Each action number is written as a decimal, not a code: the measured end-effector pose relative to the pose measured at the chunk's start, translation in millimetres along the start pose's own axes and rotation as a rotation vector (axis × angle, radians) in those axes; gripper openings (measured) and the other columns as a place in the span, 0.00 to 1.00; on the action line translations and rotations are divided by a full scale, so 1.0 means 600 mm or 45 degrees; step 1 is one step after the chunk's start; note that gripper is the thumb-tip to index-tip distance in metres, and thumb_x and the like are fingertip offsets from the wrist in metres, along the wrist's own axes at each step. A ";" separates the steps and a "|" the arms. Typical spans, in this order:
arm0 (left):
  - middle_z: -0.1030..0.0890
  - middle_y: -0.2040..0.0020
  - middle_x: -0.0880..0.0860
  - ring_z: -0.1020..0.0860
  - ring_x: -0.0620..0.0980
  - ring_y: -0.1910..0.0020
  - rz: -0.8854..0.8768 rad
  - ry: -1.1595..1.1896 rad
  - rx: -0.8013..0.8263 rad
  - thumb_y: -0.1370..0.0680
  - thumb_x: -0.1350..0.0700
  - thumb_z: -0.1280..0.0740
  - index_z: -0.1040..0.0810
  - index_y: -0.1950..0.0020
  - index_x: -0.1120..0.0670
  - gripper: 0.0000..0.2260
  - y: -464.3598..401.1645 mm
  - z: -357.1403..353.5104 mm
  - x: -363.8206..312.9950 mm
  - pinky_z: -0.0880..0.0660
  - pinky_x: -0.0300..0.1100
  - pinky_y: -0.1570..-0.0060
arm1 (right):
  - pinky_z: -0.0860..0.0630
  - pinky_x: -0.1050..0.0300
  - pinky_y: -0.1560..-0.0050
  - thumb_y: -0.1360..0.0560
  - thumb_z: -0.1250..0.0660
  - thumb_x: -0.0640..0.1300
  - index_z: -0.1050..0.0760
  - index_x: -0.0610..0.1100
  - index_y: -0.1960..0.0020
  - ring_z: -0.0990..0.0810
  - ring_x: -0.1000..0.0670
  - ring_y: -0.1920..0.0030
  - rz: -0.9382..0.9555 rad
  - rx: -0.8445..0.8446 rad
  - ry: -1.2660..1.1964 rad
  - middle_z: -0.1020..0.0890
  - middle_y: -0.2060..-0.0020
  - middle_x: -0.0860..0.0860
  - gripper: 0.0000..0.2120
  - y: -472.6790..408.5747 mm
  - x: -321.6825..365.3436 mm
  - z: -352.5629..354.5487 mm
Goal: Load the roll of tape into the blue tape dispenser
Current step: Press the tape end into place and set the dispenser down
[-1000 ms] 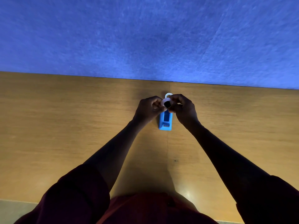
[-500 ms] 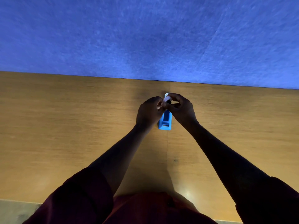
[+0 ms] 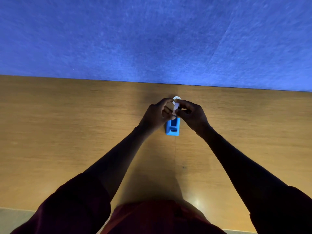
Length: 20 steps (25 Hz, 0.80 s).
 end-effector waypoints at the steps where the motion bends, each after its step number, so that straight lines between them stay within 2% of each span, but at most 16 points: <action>1: 0.14 0.48 0.51 0.16 0.43 0.51 -0.005 0.010 0.029 0.26 0.55 0.23 0.27 0.28 0.55 0.28 -0.003 -0.001 0.000 0.18 0.40 0.51 | 0.18 0.54 0.46 0.24 0.28 0.42 0.22 0.46 0.35 0.16 0.54 0.47 0.009 0.016 -0.002 0.15 0.46 0.51 0.17 -0.001 0.000 -0.001; 4: 0.14 0.46 0.50 0.16 0.41 0.49 -0.053 -0.011 0.066 0.27 0.55 0.22 0.25 0.29 0.54 0.28 -0.011 0.001 -0.001 0.18 0.41 0.50 | 0.18 0.50 0.47 0.24 0.28 0.43 0.22 0.48 0.36 0.16 0.53 0.48 0.047 0.059 0.005 0.15 0.49 0.52 0.16 -0.001 0.002 -0.002; 8: 0.15 0.42 0.50 0.18 0.39 0.48 -0.101 -0.010 0.078 0.28 0.57 0.22 0.26 0.28 0.51 0.29 -0.015 0.005 -0.007 0.21 0.30 0.51 | 0.18 0.47 0.44 0.25 0.28 0.43 0.23 0.50 0.37 0.17 0.55 0.46 0.021 0.095 -0.046 0.15 0.47 0.54 0.17 -0.003 -0.001 0.001; 10: 0.15 0.42 0.50 0.18 0.39 0.48 -0.098 0.000 0.080 0.29 0.57 0.21 0.25 0.29 0.51 0.29 -0.018 0.006 -0.008 0.22 0.28 0.53 | 0.18 0.45 0.43 0.25 0.28 0.42 0.24 0.46 0.37 0.17 0.53 0.44 -0.037 0.085 -0.107 0.16 0.45 0.51 0.18 -0.005 -0.008 0.003; 14: 0.18 0.37 0.51 0.18 0.43 0.45 -0.091 -0.012 0.069 0.28 0.56 0.21 0.24 0.30 0.52 0.27 -0.023 0.005 -0.008 0.19 0.35 0.51 | 0.18 0.41 0.44 0.25 0.29 0.38 0.26 0.42 0.40 0.16 0.50 0.46 -0.096 0.016 -0.169 0.16 0.47 0.49 0.15 -0.004 -0.021 0.009; 18: 0.18 0.36 0.52 0.17 0.47 0.43 -0.088 -0.003 0.060 0.28 0.57 0.22 0.24 0.30 0.54 0.27 -0.026 0.000 -0.010 0.18 0.38 0.49 | 0.18 0.43 0.44 0.26 0.27 0.37 0.20 0.43 0.45 0.16 0.49 0.46 -0.122 -0.091 -0.253 0.15 0.50 0.49 0.11 -0.001 -0.027 0.014; 20: 0.17 0.37 0.52 0.17 0.47 0.43 -0.092 -0.016 0.041 0.28 0.57 0.21 0.23 0.31 0.55 0.27 -0.028 0.002 -0.012 0.18 0.42 0.48 | 0.18 0.44 0.44 0.27 0.27 0.37 0.19 0.43 0.47 0.16 0.47 0.47 -0.131 -0.129 -0.296 0.15 0.51 0.49 0.09 -0.001 -0.030 0.015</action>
Point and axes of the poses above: each hand's wrist, its own y-axis away from the middle knuckle, its own z-axis out of the back of the hand, x = y × z, the point moved 6 cm from there along -y, towards the middle knuckle
